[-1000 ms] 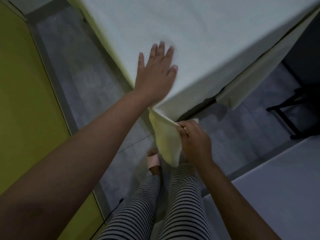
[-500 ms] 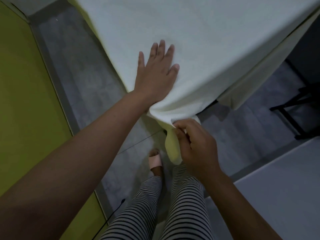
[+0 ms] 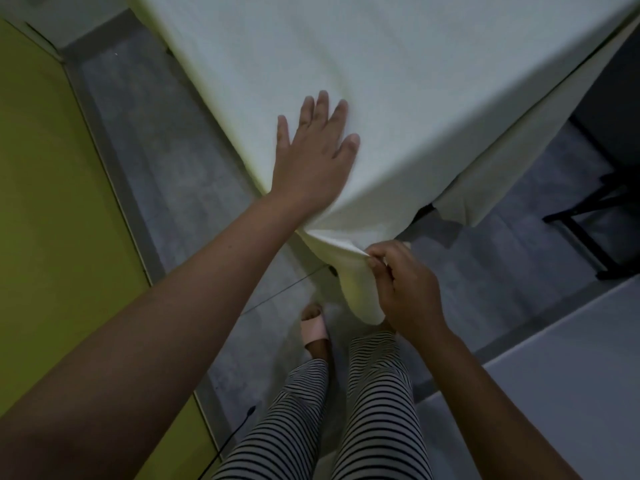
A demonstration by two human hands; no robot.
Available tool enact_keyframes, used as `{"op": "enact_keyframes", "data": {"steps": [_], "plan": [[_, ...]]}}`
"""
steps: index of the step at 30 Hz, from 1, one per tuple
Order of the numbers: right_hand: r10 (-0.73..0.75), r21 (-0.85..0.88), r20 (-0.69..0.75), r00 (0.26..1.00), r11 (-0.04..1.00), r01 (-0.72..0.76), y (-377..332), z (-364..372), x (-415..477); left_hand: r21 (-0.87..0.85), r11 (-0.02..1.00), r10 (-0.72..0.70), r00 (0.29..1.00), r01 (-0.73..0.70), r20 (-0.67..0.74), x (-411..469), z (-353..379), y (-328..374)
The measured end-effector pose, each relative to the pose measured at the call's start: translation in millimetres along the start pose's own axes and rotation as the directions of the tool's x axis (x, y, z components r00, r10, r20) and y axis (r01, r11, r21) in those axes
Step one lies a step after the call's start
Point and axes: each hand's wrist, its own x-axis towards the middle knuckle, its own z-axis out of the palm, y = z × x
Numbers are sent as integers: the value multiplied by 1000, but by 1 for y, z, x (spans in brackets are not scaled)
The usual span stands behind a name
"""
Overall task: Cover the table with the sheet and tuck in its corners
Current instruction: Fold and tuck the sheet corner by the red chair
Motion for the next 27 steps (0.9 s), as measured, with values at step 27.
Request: {"op": "enact_keyframes", "data": {"steps": [27], "plan": [[375, 42, -81, 924, 927, -373, -80, 22, -42, -245, 968, -20, 948, -62, -316, -77, -38, -52]]}}
